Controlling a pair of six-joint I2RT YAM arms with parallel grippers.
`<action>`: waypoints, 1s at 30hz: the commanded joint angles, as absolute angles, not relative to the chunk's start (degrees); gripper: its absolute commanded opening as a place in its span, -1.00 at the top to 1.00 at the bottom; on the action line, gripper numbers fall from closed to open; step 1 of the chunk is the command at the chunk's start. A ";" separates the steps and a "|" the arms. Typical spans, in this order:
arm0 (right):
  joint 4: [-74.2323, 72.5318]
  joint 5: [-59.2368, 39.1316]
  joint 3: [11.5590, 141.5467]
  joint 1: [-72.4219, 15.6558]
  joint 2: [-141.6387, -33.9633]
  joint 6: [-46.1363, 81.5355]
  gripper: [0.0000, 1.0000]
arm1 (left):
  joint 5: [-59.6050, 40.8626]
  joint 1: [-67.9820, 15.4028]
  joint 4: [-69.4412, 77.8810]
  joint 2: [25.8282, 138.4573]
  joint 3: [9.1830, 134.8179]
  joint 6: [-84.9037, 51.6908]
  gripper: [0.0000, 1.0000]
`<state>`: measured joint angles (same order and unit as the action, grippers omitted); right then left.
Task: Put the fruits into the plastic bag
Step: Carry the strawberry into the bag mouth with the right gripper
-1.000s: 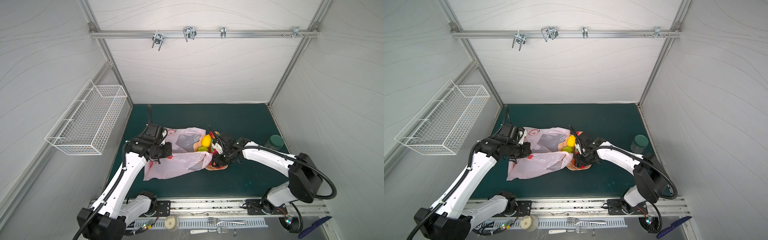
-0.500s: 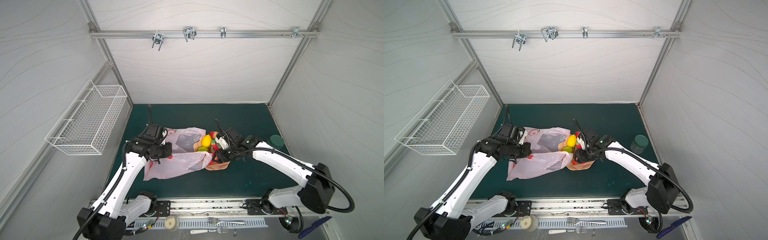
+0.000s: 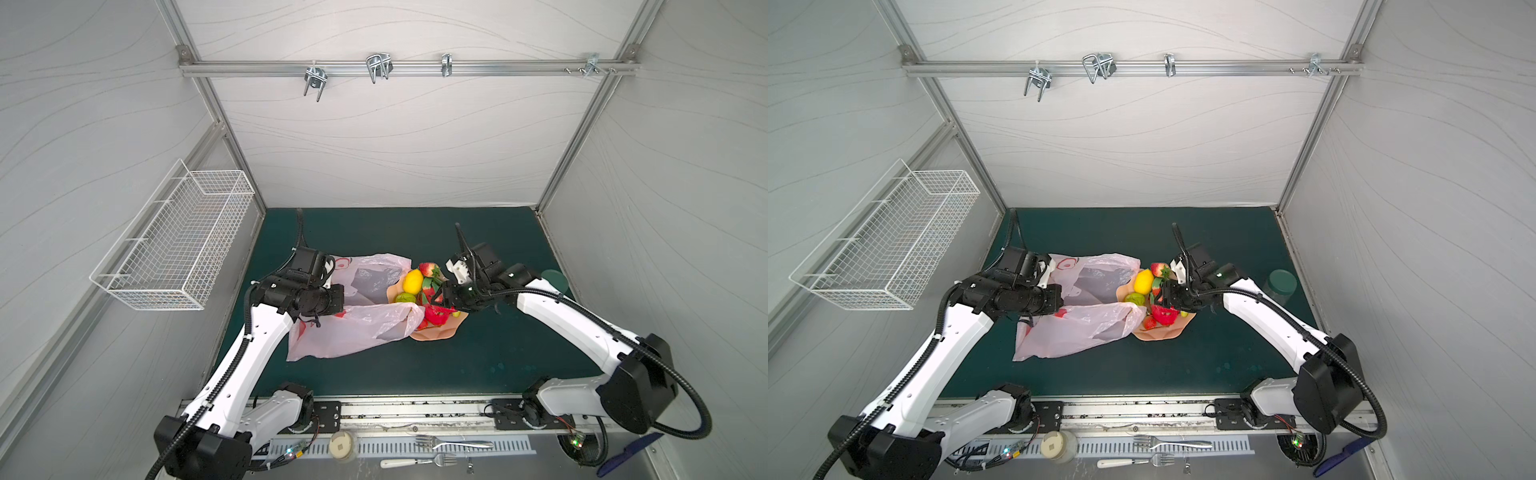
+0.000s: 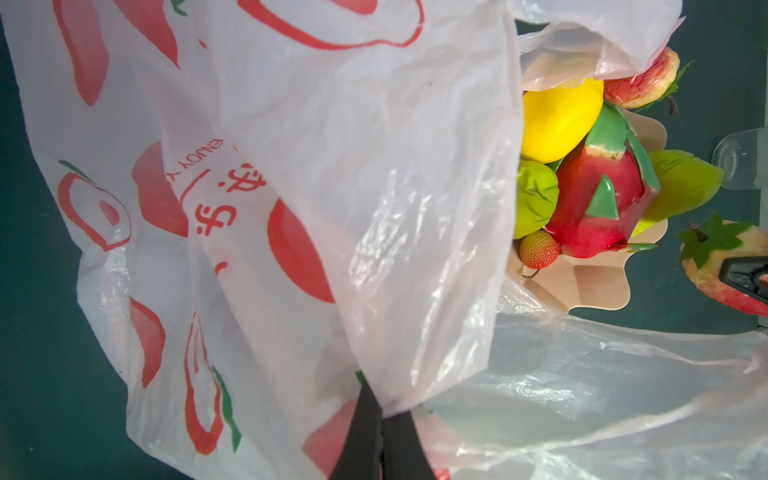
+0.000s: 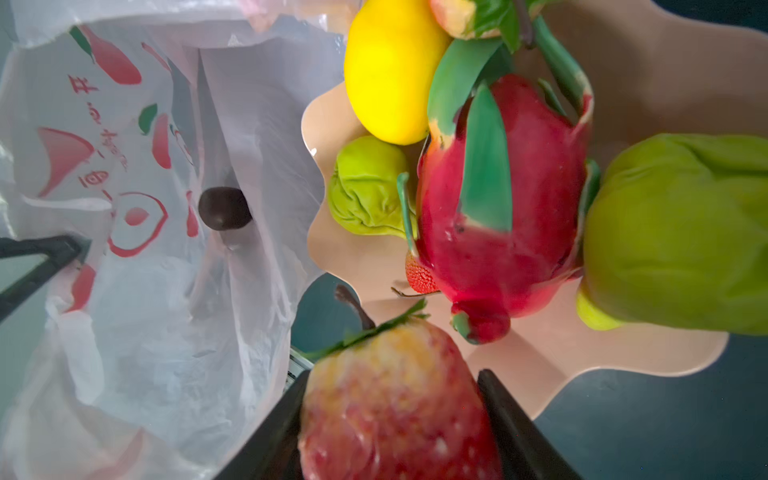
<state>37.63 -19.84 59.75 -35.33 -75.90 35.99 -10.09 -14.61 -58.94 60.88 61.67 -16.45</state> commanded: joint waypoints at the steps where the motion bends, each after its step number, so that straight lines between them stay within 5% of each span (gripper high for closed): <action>1: 30.79 -26.23 57.59 -34.19 -74.78 43.48 0.25 | -10.88 -14.24 -57.93 60.82 64.49 -15.47 1.00; 9: 15.78 -30.83 55.35 -34.51 -78.52 58.18 0.28 | -11.92 -14.28 -57.46 60.62 64.95 -15.71 1.00; 30: 0.32 -31.99 61.13 -47.01 -93.46 72.42 0.40 | -13.69 -14.25 -55.81 60.38 65.23 -17.25 1.00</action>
